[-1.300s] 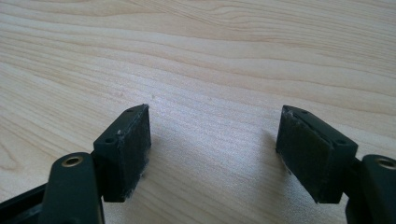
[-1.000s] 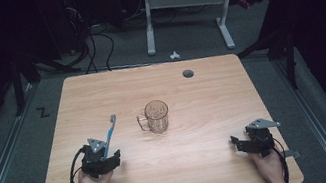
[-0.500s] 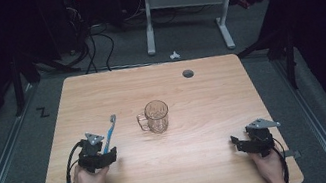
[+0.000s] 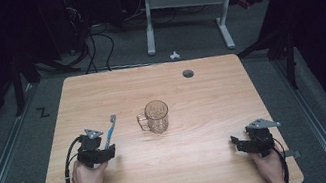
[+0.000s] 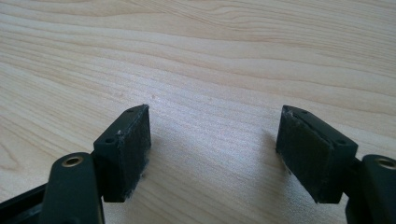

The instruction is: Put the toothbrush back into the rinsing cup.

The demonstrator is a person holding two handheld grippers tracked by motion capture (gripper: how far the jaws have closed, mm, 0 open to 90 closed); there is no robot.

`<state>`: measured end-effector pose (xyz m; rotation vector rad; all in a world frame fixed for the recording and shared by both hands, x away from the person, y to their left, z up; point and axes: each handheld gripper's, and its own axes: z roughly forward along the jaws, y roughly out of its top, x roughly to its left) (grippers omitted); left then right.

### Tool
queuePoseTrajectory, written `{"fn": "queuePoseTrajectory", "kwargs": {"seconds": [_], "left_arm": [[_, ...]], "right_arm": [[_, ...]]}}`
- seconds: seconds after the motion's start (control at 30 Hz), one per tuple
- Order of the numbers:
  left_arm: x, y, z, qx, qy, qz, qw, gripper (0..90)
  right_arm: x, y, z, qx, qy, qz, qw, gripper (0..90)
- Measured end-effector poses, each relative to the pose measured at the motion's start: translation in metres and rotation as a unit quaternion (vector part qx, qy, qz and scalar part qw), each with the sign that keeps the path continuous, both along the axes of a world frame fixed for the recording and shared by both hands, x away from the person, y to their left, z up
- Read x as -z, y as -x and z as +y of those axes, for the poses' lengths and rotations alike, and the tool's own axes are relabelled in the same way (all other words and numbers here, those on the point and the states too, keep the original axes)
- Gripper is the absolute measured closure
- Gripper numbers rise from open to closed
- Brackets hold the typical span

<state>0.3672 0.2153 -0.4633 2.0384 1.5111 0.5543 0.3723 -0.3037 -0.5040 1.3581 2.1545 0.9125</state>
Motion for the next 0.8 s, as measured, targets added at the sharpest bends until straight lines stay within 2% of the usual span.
{"fn": "queuePoseTrajectory", "kwargs": {"seconds": [0.1, 0.27, 0.37, 0.43, 0.6, 0.67, 0.7, 0.8], "left_arm": [[-0.005, -0.003, -0.002, 0.004, -0.001, -0.005, 1.0, 39.2], [-0.01, -0.011, -0.003, 0.003, 0.0, 0.004, 1.0, 39.1], [-0.014, -0.019, -0.002, 0.002, 0.0, 0.017, 0.9999, 39.2], [-0.015, -0.023, -0.001, 0.003, 0.0, 0.016, 0.9999, 39.8], [-0.013, -0.037, -0.002, 0.003, 0.0, 0.03, 0.9995, 41.5], [-0.013, -0.041, -0.004, 0.005, 0.0, 0.029, 0.9996, 44.6], [-0.013, -0.046, -0.005, 0.007, -0.008, 0.037, 0.9993, 45.0], [-0.012, -0.053, -0.008, 0.01, -0.012, 0.045, 0.9989, 47.0]], "right_arm": [[0.0, 0.0, 0.0, 0.0, 0.0, 0.0, 1.0, 26.5], [0.0, 0.0, 0.0, -0.002, 0.0, 0.0, 1.0, 26.5], [0.0, 0.0, 0.0, -0.002, 0.0, 0.0, 1.0, 26.5], [0.0, 0.0, 0.0, -0.002, 0.0, 0.0, 1.0, 26.5], [0.0, 0.0, 0.0, -0.001, 0.0, 0.0, 1.0, 26.5], [0.0, 0.0, 0.0, -0.001, 0.0, 0.0, 1.0, 26.5], [0.0, 0.0, 0.0, -0.002, 0.001, 0.0, 1.0, 26.5], [0.0, 0.001, 0.0, -0.002, 0.0, 0.0, 1.0, 26.4]]}}
